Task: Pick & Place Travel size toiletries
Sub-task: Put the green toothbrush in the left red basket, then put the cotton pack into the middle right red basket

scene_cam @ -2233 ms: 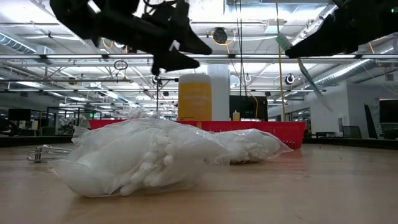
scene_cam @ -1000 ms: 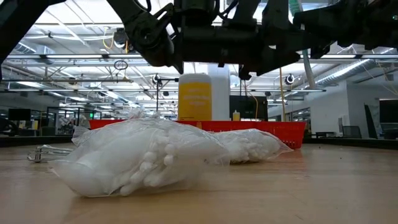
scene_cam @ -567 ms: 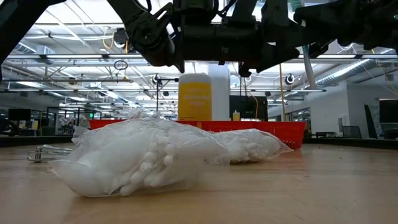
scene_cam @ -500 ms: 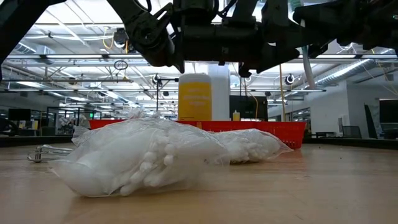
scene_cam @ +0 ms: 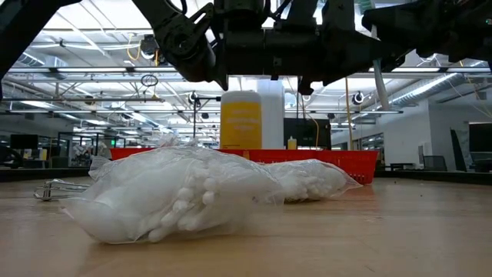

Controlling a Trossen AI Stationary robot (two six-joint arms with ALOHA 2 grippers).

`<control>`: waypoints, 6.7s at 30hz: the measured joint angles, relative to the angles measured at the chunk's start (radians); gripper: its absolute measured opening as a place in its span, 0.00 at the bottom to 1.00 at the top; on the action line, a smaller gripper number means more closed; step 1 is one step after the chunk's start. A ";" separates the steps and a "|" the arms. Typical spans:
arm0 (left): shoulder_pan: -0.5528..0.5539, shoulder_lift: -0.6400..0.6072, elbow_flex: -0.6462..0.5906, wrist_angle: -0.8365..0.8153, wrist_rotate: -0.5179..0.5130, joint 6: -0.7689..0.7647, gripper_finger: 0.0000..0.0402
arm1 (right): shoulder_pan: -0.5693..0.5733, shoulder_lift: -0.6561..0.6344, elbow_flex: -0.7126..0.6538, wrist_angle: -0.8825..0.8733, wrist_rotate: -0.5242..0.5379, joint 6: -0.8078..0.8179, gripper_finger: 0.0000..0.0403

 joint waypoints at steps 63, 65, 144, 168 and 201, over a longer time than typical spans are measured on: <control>-0.046 -0.859 -0.932 -0.196 -0.789 -0.189 0.08 | 0.035 -0.204 0.001 -0.277 0.013 -0.001 0.62; -0.046 -0.872 -0.963 -0.195 -0.849 -0.249 0.08 | 0.035 -0.204 0.001 -0.281 0.033 0.000 0.62; 0.040 -1.086 -0.998 -0.436 -0.584 -0.572 0.58 | 0.035 -0.204 0.000 -0.317 0.054 0.002 0.62; -0.025 -1.031 -0.998 -0.285 -0.381 -0.506 0.60 | 0.035 -0.196 0.000 -0.333 0.053 0.007 0.62; 0.008 -1.023 -0.998 -0.284 -0.382 -0.501 0.60 | 0.026 0.663 0.534 -0.720 -0.106 0.052 0.62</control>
